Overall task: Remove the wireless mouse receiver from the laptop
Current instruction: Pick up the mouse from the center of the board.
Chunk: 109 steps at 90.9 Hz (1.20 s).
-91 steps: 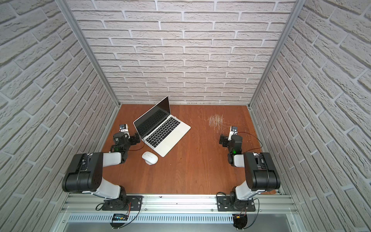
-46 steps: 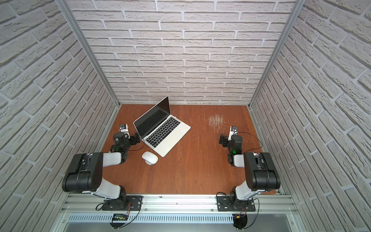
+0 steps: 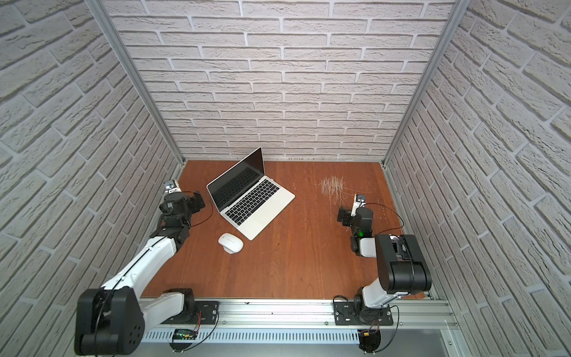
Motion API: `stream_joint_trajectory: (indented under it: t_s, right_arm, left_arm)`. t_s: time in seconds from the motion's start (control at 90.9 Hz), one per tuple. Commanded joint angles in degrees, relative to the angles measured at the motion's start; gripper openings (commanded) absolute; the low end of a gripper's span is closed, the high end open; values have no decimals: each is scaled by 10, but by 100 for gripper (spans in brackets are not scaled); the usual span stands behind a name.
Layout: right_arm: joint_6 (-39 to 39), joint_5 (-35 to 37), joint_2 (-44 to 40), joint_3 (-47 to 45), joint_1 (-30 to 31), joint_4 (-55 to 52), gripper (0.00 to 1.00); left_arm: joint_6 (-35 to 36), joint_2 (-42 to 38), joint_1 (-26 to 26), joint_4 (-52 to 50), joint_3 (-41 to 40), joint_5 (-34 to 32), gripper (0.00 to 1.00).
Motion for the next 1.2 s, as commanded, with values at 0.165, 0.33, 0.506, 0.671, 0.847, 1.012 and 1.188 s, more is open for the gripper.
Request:
stream_joint_trajectory:
  t_s: [0.165,0.33,0.506,0.671,0.847,1.012,1.188]
  right_arm:
    - [-1,1,-11,5,5,9,99]
    - [0,1,-9,9,4,2,99]
    - [-10,-13,-35,34,7,-47,99]
    - [69,6,-141,135,32,-307,90]
    - [176,-88,-202,190,114,-493,85]
    - [147,-76,-251,196,215,-578,85]
    - [119,-92,-274,187,236,-615,85]
  left_arm:
    - [-251,-39,55,-225,-9,11,98]
    - [-280,-86,59,-243,-41,87,98]
    - [-349,-175,53,-347,-56,95,98]
    - [-386,-261,41,-429,-66,133,98]
    - [-447,-276,-29,-486,-64,114,98]
    - [-534,-198,-176,-476,-45,20,98]
    - [-595,-32,-276,-477,38,-36,98]
